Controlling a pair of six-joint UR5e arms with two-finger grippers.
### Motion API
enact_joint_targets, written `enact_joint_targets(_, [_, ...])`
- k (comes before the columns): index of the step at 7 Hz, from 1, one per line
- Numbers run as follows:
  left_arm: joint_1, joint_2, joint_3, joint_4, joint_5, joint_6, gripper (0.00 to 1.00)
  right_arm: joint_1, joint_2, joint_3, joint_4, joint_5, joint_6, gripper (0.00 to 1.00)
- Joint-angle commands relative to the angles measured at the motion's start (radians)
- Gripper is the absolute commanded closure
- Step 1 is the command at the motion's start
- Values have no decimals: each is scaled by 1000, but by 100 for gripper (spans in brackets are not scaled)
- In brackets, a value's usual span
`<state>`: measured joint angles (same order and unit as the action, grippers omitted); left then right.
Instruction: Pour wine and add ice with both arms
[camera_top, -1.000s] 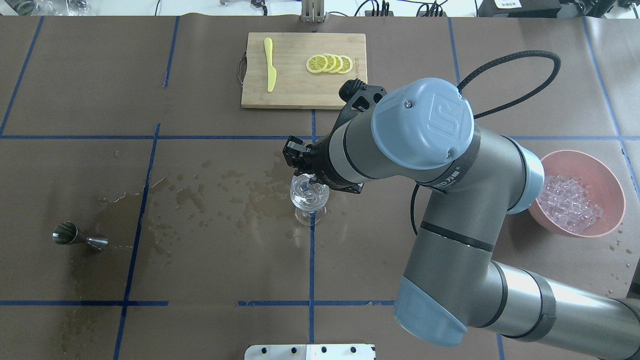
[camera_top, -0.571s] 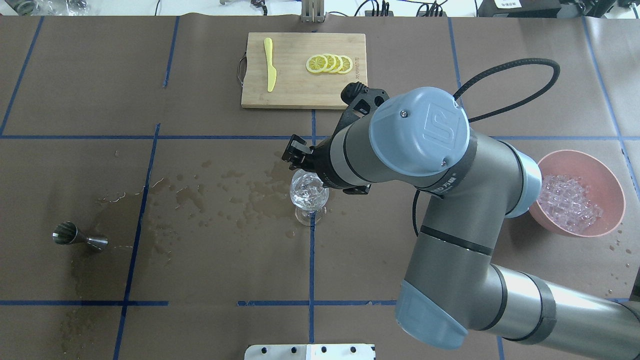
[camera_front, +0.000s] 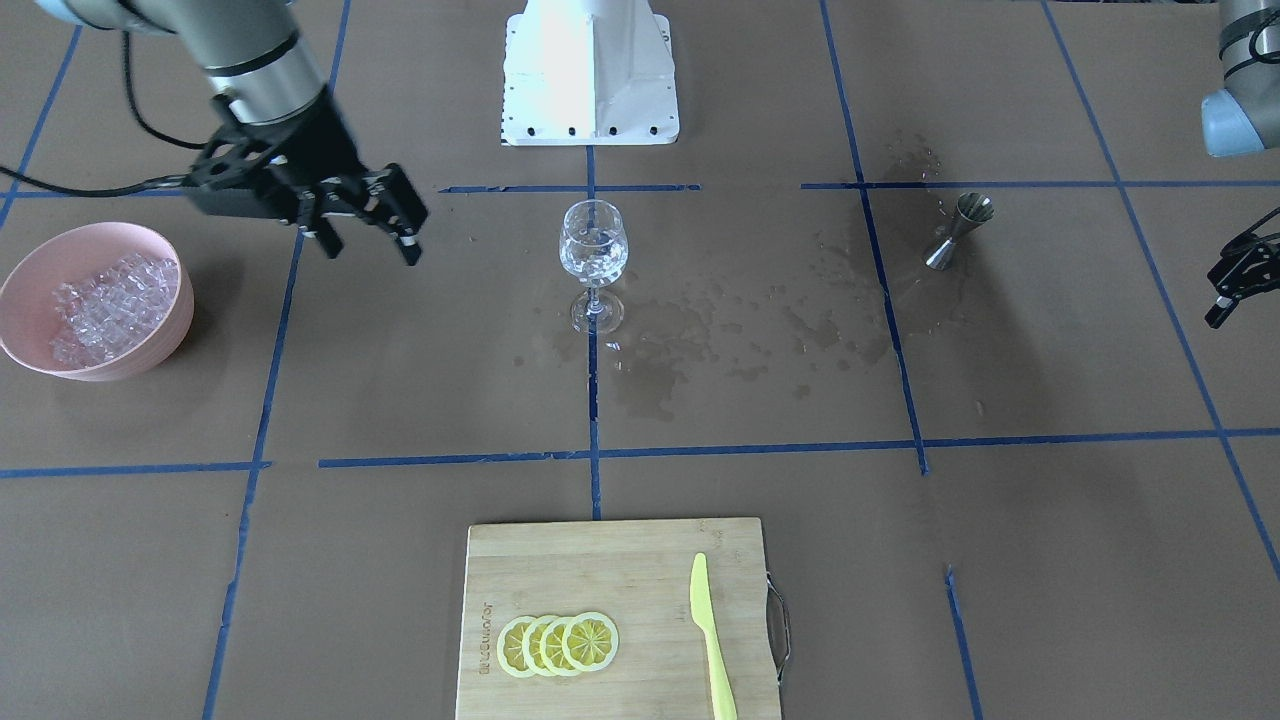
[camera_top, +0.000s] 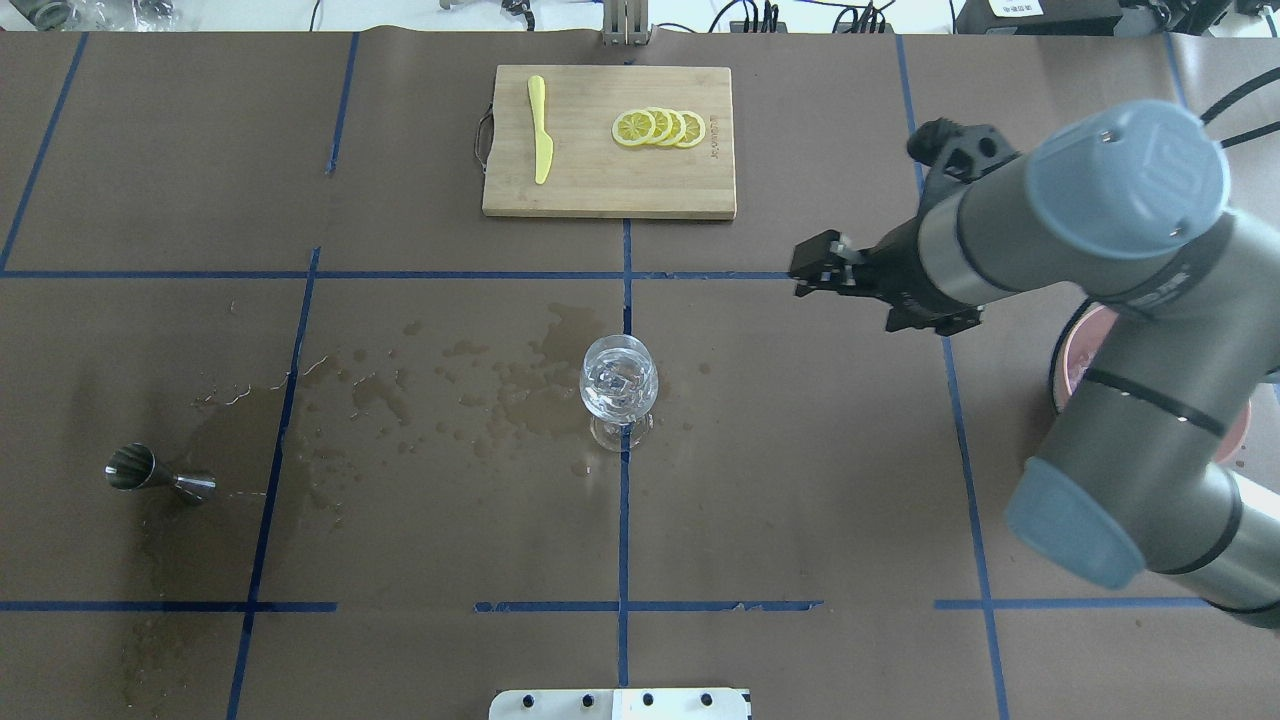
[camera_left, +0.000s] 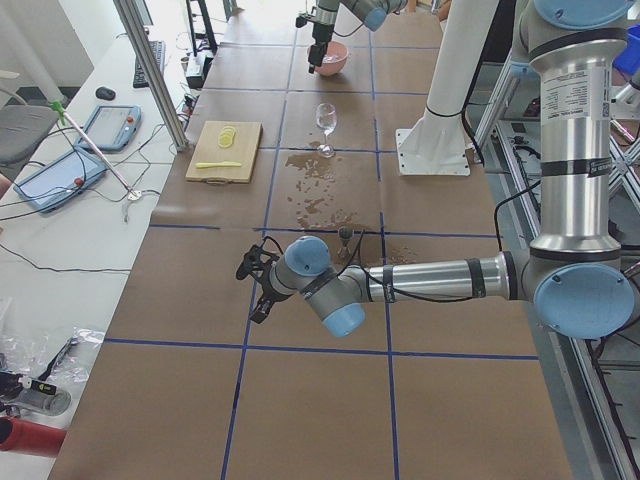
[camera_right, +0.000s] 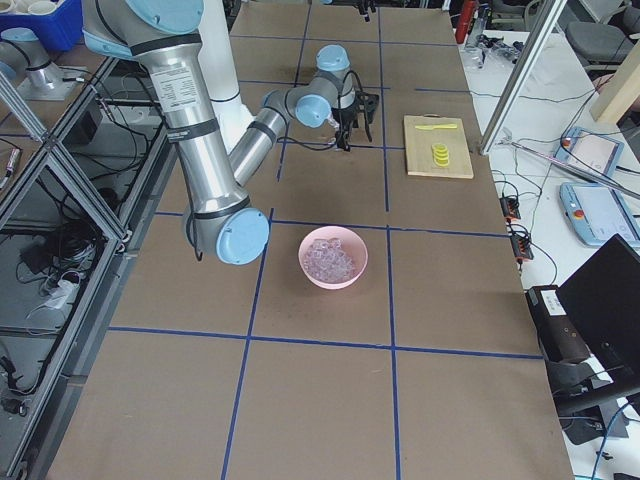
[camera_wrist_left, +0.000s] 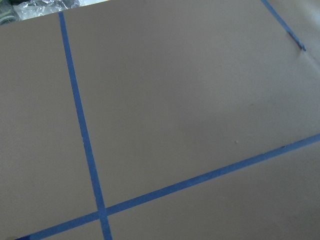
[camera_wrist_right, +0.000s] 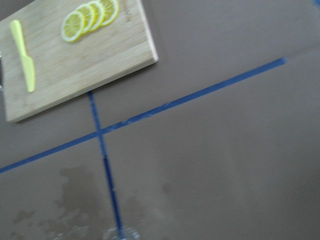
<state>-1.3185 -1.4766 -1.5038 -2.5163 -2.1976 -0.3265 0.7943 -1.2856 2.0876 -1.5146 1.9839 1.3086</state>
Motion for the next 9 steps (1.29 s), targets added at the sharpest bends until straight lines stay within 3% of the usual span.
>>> enact_joint_targets(1, [-71, -11, -120, 365, -119, 119, 0, 263, -191, -41, -3, 149, -464, 0])
enact_joint_targets(3, [-174, -8, -237, 566, -216, 119, 0, 472, -257, -180, -9, 214, -892, 0])
enact_joint_targets(4, [-173, -1, -262, 594, -221, 119, 0, 553, -256, -270, -10, 234, -1065, 0])
enact_joint_targets(5, [-176, -1, -268, 614, -217, 132, 0, 606, -258, -331, -10, 284, -1144, 0])
enact_joint_targets(6, [-207, 1, -268, 625, -215, 241, 0, 635, -300, -330, -6, 305, -1154, 0])
enact_joint_targets(7, [-215, -7, -247, 680, -199, 341, 0, 645, -320, -333, -1, 311, -1155, 0])
enact_joint_targets(8, [-244, 48, -268, 676, -142, 407, 0, 645, -325, -337, -1, 302, -1155, 0])
enact_joint_targets(9, [-248, 68, -263, 654, -148, 409, 0, 645, -328, -353, 1, 276, -1148, 0])
